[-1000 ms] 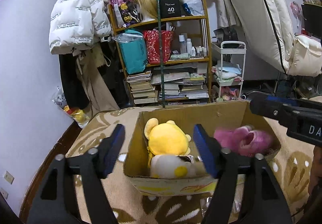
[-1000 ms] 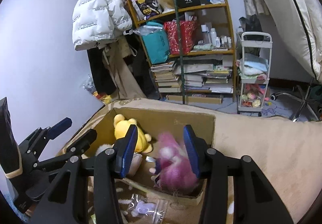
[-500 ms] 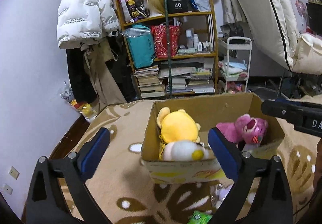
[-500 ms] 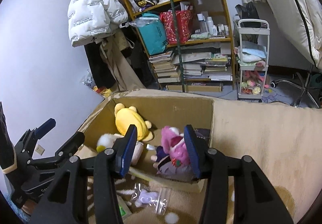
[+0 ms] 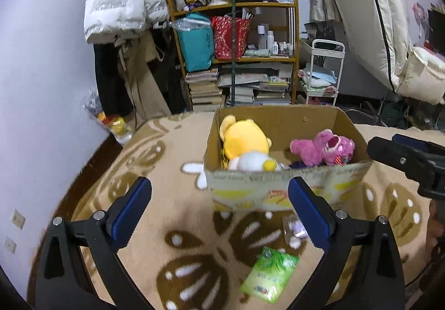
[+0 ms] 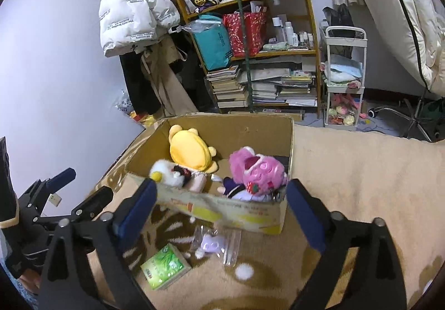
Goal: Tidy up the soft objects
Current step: 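Move both open tools back toward the green tea box and clear bag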
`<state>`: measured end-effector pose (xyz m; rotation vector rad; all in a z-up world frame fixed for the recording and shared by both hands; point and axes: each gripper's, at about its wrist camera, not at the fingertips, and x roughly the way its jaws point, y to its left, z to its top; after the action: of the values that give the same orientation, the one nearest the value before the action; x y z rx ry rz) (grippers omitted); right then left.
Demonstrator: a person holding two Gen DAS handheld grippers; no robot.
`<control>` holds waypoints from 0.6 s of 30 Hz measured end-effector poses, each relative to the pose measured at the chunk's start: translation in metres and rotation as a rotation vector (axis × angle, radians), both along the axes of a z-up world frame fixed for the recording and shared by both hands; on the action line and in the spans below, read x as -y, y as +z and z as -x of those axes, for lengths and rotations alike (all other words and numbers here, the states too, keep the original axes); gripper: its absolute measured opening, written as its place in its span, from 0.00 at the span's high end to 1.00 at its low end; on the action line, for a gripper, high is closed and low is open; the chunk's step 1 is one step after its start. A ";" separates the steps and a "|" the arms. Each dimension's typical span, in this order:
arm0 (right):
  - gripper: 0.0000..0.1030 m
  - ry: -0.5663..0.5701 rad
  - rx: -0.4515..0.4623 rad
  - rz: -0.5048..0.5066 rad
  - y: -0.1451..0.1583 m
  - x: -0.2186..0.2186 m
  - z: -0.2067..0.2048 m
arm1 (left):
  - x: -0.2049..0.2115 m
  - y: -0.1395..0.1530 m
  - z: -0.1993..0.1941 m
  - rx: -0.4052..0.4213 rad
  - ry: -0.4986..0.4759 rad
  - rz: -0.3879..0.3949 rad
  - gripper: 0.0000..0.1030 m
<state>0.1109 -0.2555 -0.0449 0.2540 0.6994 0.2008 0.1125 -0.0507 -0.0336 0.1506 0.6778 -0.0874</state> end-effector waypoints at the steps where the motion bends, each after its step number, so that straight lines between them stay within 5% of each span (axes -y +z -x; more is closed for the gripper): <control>1: 0.00 0.000 -0.005 0.000 0.000 -0.001 0.003 | -0.001 0.000 0.003 -0.014 0.002 0.006 0.05; 18: 0.00 0.018 -0.086 0.038 -0.008 -0.018 0.038 | -0.012 -0.008 0.048 -0.135 -0.002 0.026 0.05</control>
<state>0.0724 -0.2376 -0.0533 0.2208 0.7906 0.1940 0.0648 -0.0383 -0.0417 0.1214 0.8108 -0.1090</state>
